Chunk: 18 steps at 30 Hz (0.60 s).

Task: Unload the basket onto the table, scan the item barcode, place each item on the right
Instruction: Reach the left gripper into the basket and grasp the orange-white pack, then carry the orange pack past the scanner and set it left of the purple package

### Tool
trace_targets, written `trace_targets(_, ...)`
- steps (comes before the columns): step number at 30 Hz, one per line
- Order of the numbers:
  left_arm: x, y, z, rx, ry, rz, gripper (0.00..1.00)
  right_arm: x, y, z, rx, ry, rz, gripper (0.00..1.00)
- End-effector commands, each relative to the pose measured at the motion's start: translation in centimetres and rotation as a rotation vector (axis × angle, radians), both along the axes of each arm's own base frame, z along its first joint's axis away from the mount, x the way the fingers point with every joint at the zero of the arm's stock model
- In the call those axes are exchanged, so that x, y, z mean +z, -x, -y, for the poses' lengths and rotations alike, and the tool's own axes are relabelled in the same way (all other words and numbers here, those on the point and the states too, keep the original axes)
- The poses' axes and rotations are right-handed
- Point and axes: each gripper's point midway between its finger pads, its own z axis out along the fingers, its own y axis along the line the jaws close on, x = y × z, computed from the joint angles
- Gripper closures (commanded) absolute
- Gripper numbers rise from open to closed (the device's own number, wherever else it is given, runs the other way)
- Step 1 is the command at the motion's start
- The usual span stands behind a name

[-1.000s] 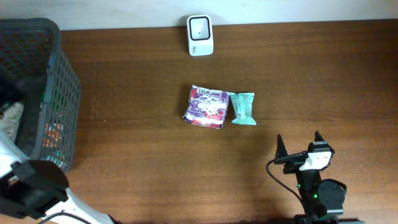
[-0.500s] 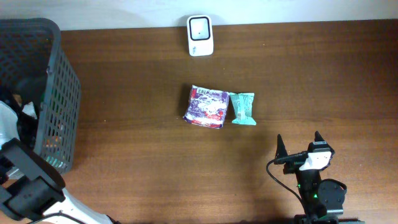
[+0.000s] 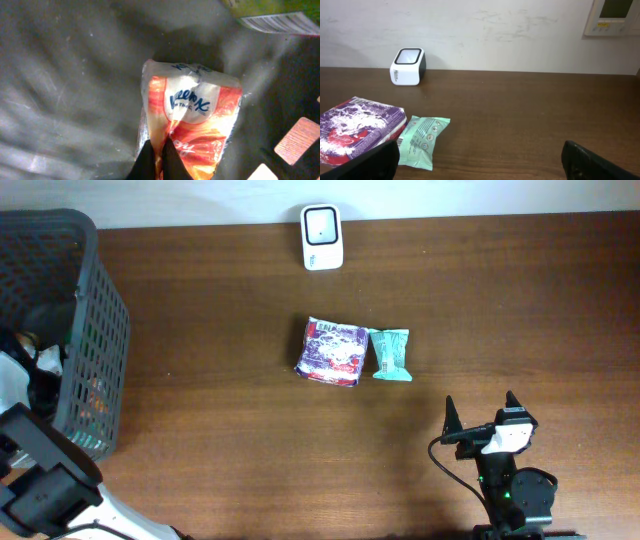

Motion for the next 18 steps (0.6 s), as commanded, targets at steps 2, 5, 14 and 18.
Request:
trace_targets(2, 1.4, 0.5, 0.1, 0.103, 0.024, 0.005, 1.0, -0.3, 0.0, -0.3, 0.016, 0.005, -0.002, 0.01)
trace_targets(5, 7.8, -0.5, -1.0, 0.134, -0.05, 0.109, 1.0, -0.3, 0.0, -0.3, 0.016, 0.005, -0.002, 0.01)
trace_targets(14, 29.5, 1.7, -1.1, 0.581, -0.233, 0.65, 1.0, -0.3, 0.0, -0.3, 0.016, 0.005, -0.002, 0.01)
trace_targets(18, 37.2, -0.4, 7.6, 0.385, 0.065, 0.974, 1.0, -0.3, 0.0, -0.3, 0.016, 0.005, -0.002, 0.01)
